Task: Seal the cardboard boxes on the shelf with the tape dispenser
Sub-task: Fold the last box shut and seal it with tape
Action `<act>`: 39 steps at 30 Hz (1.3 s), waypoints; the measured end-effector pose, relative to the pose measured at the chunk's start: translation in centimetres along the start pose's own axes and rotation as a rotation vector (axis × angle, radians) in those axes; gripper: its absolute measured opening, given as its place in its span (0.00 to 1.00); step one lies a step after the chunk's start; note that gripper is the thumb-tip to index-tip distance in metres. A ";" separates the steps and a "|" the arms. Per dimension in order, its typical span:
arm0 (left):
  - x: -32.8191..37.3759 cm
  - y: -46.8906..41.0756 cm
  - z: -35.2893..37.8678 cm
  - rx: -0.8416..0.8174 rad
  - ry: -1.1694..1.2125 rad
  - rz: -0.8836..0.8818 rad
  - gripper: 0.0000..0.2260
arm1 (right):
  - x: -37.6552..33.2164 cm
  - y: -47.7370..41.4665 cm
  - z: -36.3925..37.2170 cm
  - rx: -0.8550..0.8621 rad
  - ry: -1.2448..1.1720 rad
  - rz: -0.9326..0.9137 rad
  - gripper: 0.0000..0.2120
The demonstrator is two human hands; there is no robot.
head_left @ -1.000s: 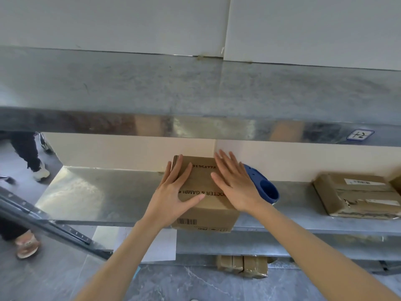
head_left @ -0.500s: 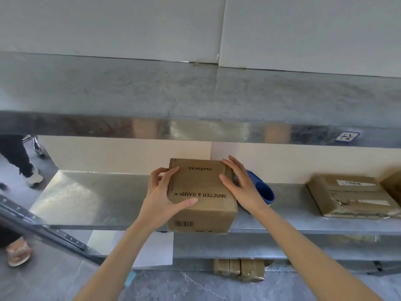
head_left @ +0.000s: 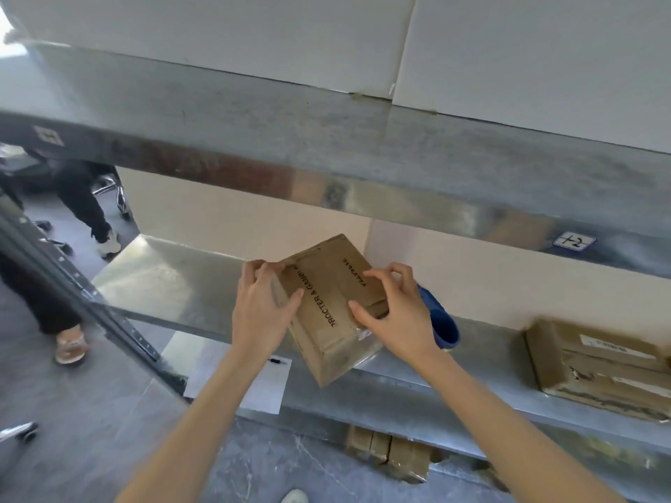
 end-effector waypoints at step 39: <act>3.2 4.7 3.2 -0.131 -0.070 -0.017 0.31 | 14.8 0.8 4.8 -0.582 -0.054 0.176 0.38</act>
Point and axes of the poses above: each hand's wrist, its own y-axis away from the middle knuckle, its own z-axis out of the palm, x = y × z, the point moved 6 cm from there along -y, towards the middle knuckle, and after that the axes turned 4 degrees about y, right-handed, at the moved point
